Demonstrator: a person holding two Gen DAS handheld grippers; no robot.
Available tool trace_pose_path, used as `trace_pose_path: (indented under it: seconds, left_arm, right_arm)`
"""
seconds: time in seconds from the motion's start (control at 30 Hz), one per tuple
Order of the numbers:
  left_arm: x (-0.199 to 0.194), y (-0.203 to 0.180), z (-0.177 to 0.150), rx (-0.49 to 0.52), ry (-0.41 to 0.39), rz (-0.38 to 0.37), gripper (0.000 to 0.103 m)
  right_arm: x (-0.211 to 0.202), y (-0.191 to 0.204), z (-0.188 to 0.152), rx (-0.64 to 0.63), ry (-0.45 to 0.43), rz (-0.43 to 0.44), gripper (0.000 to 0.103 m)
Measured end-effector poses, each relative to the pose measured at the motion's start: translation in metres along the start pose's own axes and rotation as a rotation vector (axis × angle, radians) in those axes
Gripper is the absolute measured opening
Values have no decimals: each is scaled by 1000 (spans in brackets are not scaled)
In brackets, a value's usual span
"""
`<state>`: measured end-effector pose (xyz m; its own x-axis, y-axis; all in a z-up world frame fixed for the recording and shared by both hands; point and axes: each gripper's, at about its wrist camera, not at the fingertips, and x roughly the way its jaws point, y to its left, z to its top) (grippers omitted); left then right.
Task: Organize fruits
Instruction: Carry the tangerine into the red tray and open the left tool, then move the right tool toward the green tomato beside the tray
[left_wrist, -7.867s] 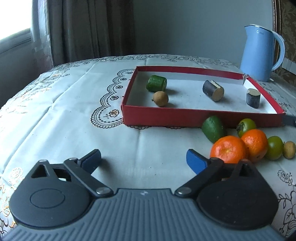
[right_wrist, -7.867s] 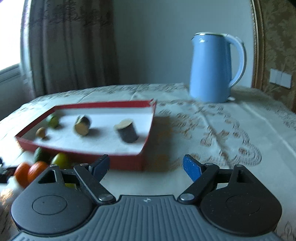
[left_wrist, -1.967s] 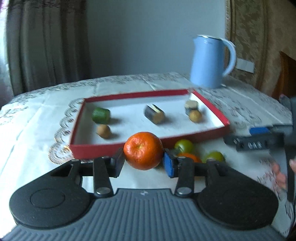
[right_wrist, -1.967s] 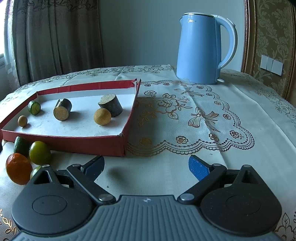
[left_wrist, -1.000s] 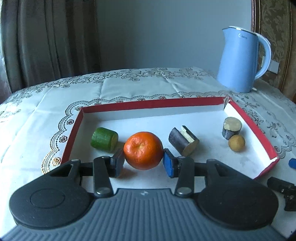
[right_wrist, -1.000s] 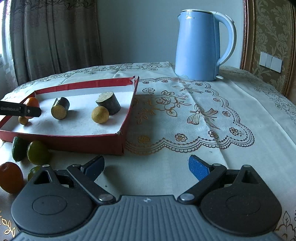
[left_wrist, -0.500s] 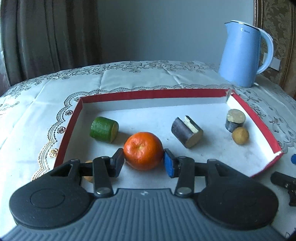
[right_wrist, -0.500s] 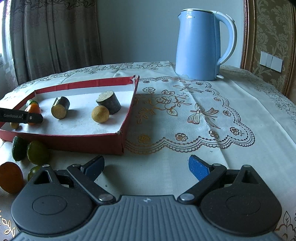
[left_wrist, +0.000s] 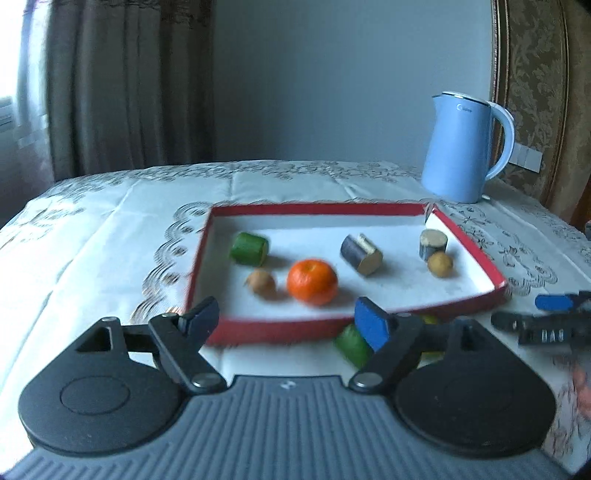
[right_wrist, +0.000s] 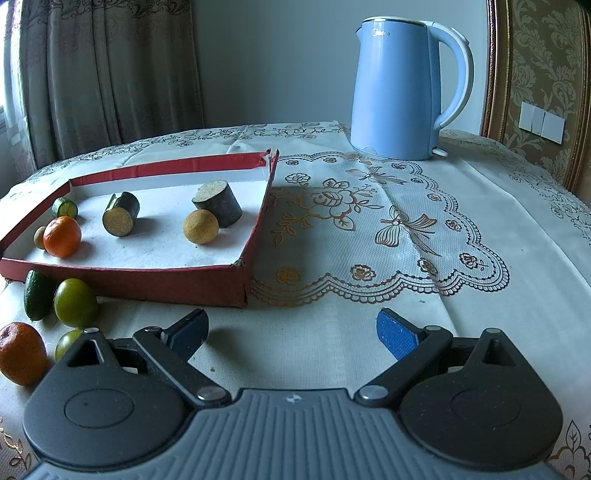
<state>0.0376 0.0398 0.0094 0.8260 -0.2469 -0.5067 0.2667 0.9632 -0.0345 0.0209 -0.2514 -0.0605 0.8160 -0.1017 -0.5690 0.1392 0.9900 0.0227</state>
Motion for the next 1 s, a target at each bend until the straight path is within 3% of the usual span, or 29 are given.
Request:
trace_pose_path:
  seconds: [0.2,0.53,0.67,1.0]
  left_arm:
    - [-2,4,-24,6,41,34,83]
    - [20,13,-36,-71,111,83,89]
    - [22,9,-38,-47,115,98,93]
    - [25,7,-38,-34,127,105,99]
  right_arm:
    - [0,0,0,-2,0,-1,98]
    - [-1,1,1,-3,-4,-6,98]
    - [-6,1,1,-10,-32,7,98]
    - [-50,31,-15,-166,-114,148,98]
